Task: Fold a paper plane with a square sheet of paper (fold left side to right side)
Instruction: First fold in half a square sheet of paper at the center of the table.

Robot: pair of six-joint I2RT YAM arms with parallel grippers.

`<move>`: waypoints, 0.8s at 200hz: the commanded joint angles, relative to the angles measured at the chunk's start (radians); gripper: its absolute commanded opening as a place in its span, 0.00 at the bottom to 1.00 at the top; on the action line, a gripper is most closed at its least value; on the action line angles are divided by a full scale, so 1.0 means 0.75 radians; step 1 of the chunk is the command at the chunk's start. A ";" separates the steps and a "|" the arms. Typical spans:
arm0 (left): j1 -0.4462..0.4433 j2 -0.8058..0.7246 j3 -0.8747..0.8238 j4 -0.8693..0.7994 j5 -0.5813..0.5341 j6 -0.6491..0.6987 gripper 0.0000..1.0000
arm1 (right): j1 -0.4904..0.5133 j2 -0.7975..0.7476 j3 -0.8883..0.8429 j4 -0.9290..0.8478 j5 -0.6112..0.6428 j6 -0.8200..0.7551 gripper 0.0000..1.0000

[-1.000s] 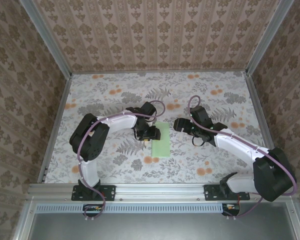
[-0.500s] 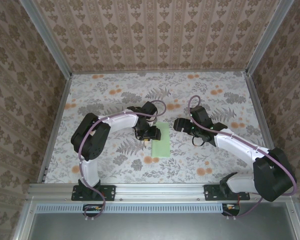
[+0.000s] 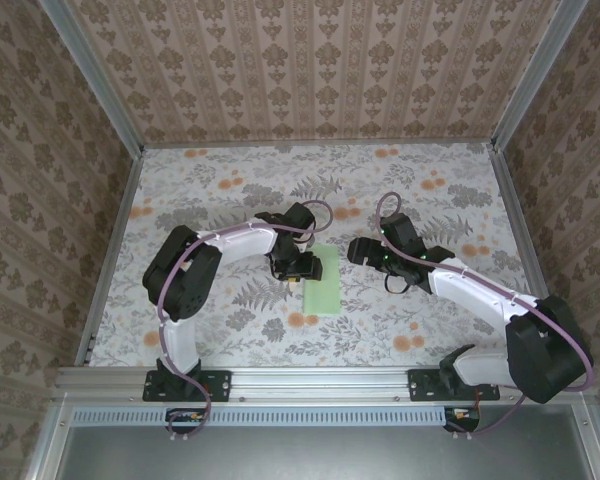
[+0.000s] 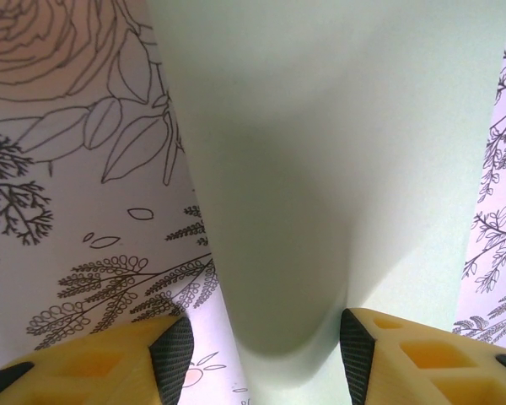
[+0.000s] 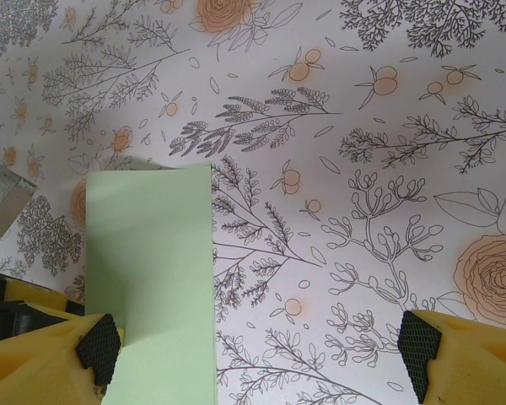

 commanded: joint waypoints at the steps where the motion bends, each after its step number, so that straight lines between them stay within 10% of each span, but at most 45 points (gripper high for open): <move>1: -0.047 0.126 -0.036 0.085 0.015 0.014 0.55 | -0.006 -0.041 -0.016 0.009 0.015 0.008 0.89; 160: -0.048 0.155 -0.034 0.098 0.031 -0.032 0.55 | -0.006 -0.041 -0.019 0.012 0.006 0.012 0.90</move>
